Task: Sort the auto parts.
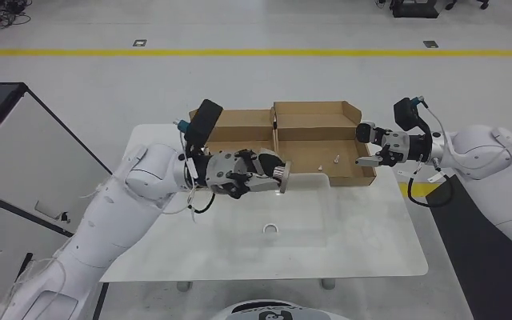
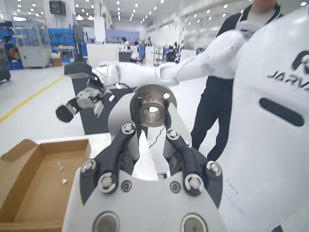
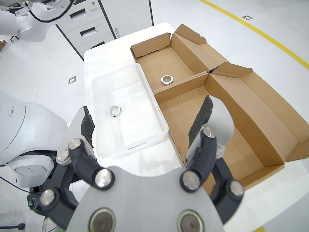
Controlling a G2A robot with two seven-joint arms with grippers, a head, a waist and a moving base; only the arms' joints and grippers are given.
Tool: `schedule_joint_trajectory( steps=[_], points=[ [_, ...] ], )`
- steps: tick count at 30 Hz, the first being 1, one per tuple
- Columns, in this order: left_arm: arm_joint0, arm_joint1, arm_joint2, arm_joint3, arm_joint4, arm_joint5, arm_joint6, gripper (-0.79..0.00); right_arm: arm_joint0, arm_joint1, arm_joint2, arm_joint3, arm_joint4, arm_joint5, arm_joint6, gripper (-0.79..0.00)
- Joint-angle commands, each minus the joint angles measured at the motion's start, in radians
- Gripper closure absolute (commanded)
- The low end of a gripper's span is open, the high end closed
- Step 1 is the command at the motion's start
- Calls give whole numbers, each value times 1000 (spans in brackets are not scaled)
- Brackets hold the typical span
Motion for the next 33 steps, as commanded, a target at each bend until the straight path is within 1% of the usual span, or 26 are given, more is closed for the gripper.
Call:
schedule_joint_trajectory(
  steps=[1,5,10,13,16,17,33],
  points=[
    [23,0,-19,-25,-40,0,41,0,0,0,0,0,0,0,0,-785],
    [68,-5,-54,-74,-109,0,90,0,0,0,0,0,0,0,0,-785],
    [122,-23,-108,-119,-218,0,86,0,0,0,0,0,0,0,0,-785],
    [155,-41,-147,-138,-305,0,36,0,0,0,0,0,0,0,0,-785],
    [187,-68,-194,-152,-423,0,-59,0,0,0,0,0,0,0,0,-785],
    [191,-72,-199,-153,-438,0,-73,0,0,0,0,0,0,0,0,-785],
    [191,-72,-199,-153,-438,0,-73,0,0,0,0,0,0,0,0,-785]
  ],
)
